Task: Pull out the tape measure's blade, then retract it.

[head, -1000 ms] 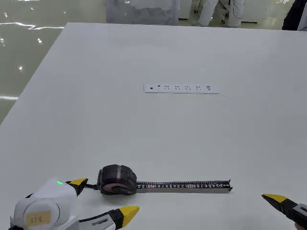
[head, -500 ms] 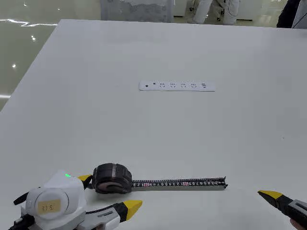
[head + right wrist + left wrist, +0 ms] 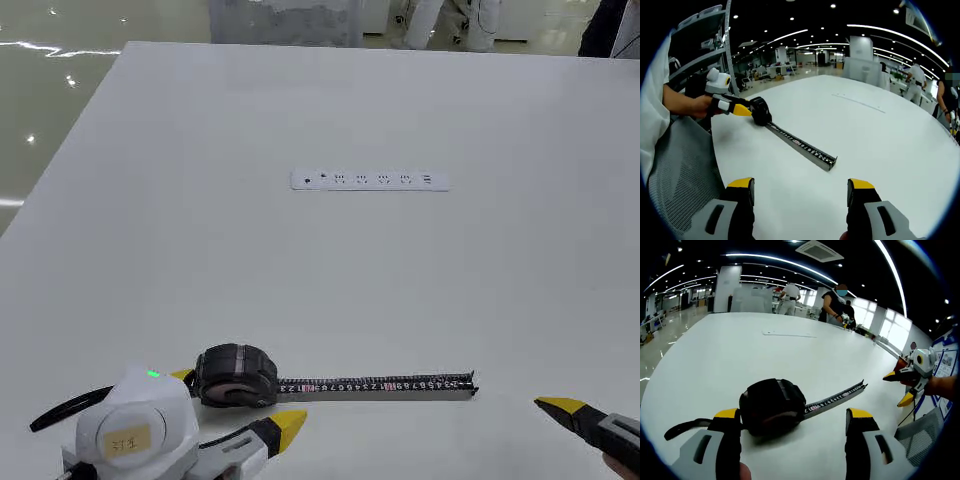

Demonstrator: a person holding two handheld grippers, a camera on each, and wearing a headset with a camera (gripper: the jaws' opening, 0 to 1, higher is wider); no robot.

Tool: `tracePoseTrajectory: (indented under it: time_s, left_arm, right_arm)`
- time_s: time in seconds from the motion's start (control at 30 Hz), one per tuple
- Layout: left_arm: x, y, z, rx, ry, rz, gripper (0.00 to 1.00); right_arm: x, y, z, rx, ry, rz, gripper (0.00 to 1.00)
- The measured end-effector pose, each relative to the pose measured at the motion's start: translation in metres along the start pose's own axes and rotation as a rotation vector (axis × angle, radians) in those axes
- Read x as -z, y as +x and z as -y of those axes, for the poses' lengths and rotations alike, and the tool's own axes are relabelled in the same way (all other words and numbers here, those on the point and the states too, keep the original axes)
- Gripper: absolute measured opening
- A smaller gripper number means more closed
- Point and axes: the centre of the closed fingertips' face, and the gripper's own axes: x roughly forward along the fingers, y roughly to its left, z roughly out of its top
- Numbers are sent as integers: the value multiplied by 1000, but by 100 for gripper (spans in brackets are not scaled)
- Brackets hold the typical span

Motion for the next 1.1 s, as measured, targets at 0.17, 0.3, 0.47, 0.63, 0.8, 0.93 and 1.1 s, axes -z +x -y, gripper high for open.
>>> tracePoseTrajectory:
  time_s: [0.17, 0.3, 0.47, 0.63, 0.8, 0.93, 1.1]
  left_arm:
    - [0, 2, -3, -26, -13, 10, 81]
    - [-2, 6, -6, -46, -31, 10, 80]
    - [-3, 11, -7, -84, -48, 21, 80]
    - [-3, 13, -11, -129, -50, 24, 77]
    - [-2, 16, -16, -181, -47, 25, 73]
    - [-3, 18, -19, -211, -65, 36, 72]
    - [-3, 21, -25, -229, -102, 29, 69]
  right_arm:
    - [-1, 3, 4, -16, -20, -11, 71]
    - [1, 6, 9, -23, -35, -24, 67]
    - [3, 11, 14, -33, -51, -38, 65]
    - [2, 15, 21, -43, -72, -50, 63]
    - [1, 18, 31, -50, -87, -61, 62]
    - [-3, 23, 37, -57, -92, -62, 60]
    - [-4, 29, 43, -70, -134, -82, 57]
